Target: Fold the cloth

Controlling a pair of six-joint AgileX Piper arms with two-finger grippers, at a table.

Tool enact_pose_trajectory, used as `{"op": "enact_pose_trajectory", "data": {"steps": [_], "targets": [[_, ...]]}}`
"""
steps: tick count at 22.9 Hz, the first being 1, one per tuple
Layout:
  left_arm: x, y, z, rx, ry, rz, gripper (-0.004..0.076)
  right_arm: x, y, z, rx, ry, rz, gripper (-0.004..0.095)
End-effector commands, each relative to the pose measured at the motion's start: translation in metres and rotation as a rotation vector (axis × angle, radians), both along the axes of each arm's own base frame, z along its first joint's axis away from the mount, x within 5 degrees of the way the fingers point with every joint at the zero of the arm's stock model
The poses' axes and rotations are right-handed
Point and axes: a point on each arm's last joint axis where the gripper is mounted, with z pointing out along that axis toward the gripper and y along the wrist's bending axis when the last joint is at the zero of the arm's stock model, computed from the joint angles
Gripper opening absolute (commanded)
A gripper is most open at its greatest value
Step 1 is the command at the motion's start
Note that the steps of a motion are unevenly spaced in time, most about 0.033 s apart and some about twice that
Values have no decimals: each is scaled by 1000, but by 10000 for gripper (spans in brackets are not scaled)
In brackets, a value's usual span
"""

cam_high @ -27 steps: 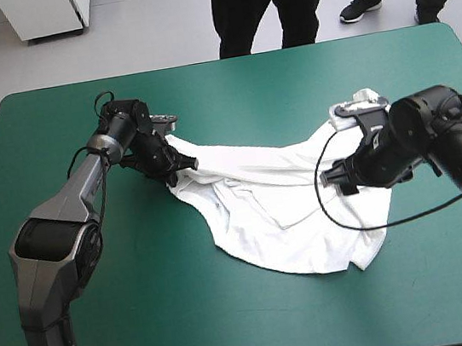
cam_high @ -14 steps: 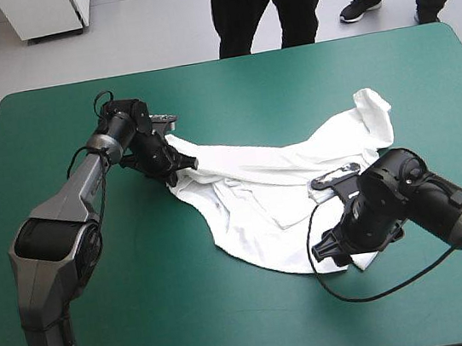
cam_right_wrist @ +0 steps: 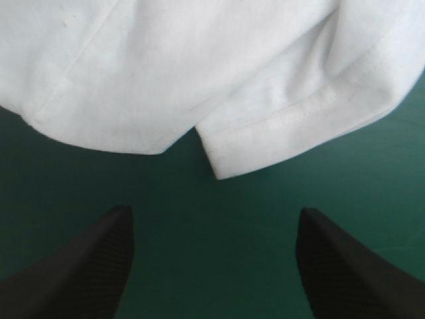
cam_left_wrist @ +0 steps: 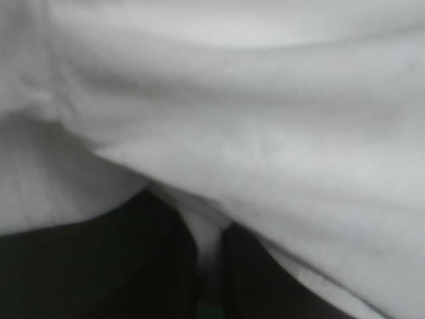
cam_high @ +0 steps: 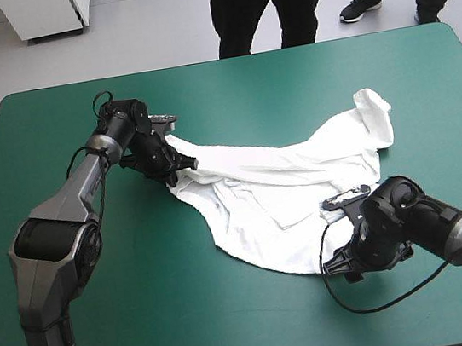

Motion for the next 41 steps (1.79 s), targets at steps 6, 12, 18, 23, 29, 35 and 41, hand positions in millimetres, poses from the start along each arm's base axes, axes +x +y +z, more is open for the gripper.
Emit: {"op": "enact_pose_trajectory", "data": {"steps": [6,12,18,23,29,35,41], "targets": [[5,0,5,-6,-70,5,-9,24,17,-31,2,-2,-16,648],[5,0,5,-7,-72,5,-9,13,13,-70,-47,131,-36,474],[6,0,5,-9,-81,7,-9,7,11,-75,-51,171,-47,-17],[4,1,4,-1,-63,3,-9,9,13,-69,-37,161,-25,-17],[1,2,17,-2,-78,1,-9,17,18,-22,50,24,-13,-17],[-13,8,100,-15,-241,-32,-9,15,1,95,98,-298,-14,-17],[-73,24,247,-121,-643,-28,-9,3,-25,224,174,-696,-53,-17]]}}
